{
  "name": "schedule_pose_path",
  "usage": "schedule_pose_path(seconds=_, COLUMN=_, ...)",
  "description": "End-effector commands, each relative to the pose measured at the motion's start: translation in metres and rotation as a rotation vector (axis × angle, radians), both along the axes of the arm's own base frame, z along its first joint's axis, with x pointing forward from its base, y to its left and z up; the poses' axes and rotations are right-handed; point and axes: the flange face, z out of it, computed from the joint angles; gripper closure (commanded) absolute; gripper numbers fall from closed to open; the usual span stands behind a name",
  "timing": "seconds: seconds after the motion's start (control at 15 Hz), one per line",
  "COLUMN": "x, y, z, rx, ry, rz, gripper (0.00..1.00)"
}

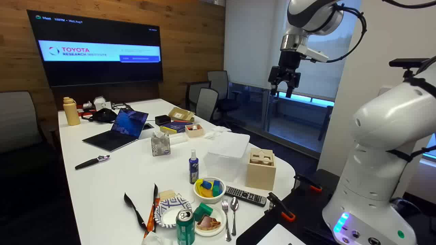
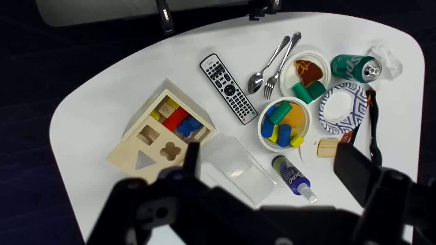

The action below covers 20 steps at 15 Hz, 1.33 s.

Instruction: Use the napkin to wipe the plate

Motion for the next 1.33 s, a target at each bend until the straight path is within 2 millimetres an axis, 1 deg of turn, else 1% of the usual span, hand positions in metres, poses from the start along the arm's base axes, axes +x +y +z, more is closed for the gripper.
schedule_pose_path(seconds=0.0, x=0.000, y=0.000, z=0.000, rx=0.000, ry=0.001, rz=0.000, gripper=0.00)
schedule_pose_path(seconds=0.13, x=0.000, y=0.000, z=0.000, rx=0.000, ry=0.001, rz=0.000, gripper=0.00)
schedule_pose_path(seconds=0.27, x=0.023, y=0.022, z=-0.011, rx=-0.016, ry=0.002, rz=0.023, gripper=0.00)
schedule_pose_path(seconds=0.4, x=0.057, y=0.062, z=-0.032, rx=-0.040, ry=0.018, rz=0.083, gripper=0.00)
schedule_pose_path(seconds=0.47, x=0.068, y=0.080, z=-0.039, rx=-0.049, ry=0.018, rz=0.098, gripper=0.00)
schedule_pose_path(seconds=0.53, x=0.078, y=0.102, z=-0.048, rx=-0.057, ry=0.019, rz=0.134, gripper=0.00)
schedule_pose_path(seconds=0.67, x=0.098, y=0.152, z=-0.072, rx=-0.080, ry=0.015, rz=0.191, gripper=0.00)
schedule_pose_path(seconds=0.73, x=0.105, y=0.177, z=-0.087, rx=-0.094, ry=0.006, rz=0.222, gripper=0.00)
schedule_pose_path(seconds=0.8, x=0.111, y=0.202, z=-0.100, rx=-0.102, ry=0.001, rz=0.246, gripper=0.00)
schedule_pose_path(seconds=1.0, x=0.119, y=0.276, z=-0.146, rx=-0.132, ry=-0.014, rz=0.302, gripper=0.00)
schedule_pose_path(seconds=1.27, x=0.117, y=0.366, z=-0.210, rx=-0.134, ry=0.009, rz=0.338, gripper=0.00)
